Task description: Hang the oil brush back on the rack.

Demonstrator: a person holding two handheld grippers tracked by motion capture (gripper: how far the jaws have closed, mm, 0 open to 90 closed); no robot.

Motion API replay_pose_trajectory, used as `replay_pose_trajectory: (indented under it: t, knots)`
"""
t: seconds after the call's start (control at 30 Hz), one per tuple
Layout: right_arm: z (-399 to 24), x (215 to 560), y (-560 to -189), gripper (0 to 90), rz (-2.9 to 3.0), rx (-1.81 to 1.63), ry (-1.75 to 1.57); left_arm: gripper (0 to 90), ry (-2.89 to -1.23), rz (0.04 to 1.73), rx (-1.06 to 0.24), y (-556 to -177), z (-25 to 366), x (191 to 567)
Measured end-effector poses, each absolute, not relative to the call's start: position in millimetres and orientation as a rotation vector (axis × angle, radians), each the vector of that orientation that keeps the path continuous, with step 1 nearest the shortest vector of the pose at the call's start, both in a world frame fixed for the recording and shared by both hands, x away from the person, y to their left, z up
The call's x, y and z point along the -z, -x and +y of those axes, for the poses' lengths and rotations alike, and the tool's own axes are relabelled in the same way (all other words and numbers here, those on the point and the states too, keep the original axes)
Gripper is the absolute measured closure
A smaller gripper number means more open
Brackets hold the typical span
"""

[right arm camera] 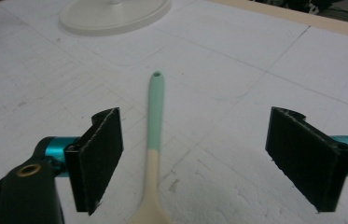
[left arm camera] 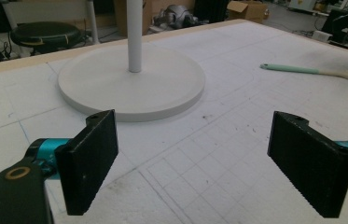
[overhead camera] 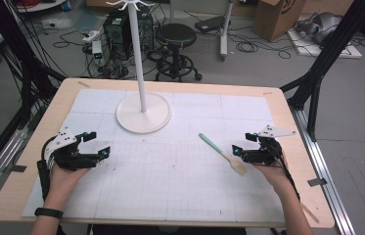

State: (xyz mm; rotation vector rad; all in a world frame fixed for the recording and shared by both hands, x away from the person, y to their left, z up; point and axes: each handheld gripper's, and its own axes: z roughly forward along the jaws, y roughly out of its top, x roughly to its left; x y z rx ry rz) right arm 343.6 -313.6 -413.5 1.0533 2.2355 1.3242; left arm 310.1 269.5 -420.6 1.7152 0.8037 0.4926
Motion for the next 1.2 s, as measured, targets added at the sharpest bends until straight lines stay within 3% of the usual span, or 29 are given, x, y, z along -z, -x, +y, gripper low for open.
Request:
replay_pose_trajectory:
  t: [1.2]
  knots:
    - [-270,450,-343,66.1,2.370,-1.090,-1.031,16.7,-1.729,0.806,-0.489,-311,268,422]
